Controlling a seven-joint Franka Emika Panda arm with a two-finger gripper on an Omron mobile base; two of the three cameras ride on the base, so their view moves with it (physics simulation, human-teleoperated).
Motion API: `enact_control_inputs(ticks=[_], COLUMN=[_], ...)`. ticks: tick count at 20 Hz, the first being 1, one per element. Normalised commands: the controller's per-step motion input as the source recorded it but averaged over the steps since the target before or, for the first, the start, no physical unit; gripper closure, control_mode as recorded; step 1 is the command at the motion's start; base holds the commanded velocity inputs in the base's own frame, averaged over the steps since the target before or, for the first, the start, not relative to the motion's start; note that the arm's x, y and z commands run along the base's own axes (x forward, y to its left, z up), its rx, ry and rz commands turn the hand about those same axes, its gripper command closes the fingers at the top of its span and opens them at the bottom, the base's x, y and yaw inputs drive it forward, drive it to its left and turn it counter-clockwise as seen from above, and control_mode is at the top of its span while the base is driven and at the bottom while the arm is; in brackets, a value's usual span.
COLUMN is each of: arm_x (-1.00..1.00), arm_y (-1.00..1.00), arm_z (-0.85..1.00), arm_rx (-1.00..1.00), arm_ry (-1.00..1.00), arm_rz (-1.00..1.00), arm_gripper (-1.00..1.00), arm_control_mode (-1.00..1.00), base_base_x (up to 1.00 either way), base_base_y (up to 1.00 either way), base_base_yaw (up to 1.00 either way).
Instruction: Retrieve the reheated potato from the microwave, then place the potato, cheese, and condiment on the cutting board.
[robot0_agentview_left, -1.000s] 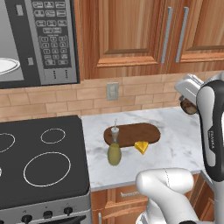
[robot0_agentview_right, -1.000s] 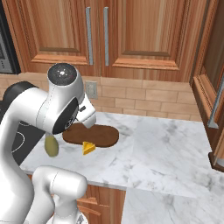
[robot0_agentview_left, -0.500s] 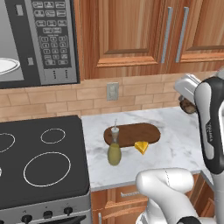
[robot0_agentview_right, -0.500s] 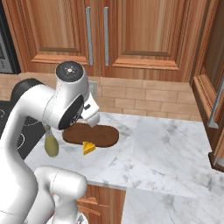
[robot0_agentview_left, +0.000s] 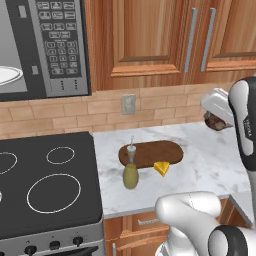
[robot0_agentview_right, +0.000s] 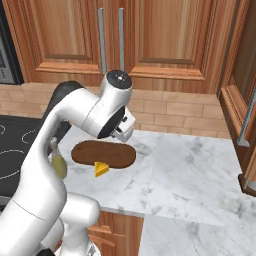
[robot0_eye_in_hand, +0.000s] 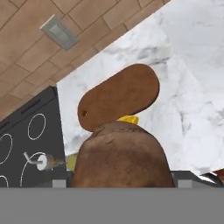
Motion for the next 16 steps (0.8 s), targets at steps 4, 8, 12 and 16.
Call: enact_control_inputs(ticks=[4,8,12,16], arm_x=[0.19,0.33,0.44,0.46], arm_y=[0.05,0.08,0.04,0.02], arm_z=[-0.65,-0.5,-0.41,-0.24], arm_rx=[-0.09,-0.1,-0.08,-0.09], arm_ry=[-0.06,-0.16,-0.15,-0.17], arm_rz=[0.3,0.17,0.13,0.04], arm_gripper=[1.0,1.0,1.0,1.0], arm_control_mode=[-1.0,-1.0,-1.0,-1.0], base_base_x=[0.0,0.0,0.0,0.0], base_base_y=[0.0,0.0,0.0,0.0], base_base_yaw=[0.0,0.0,0.0,0.0])
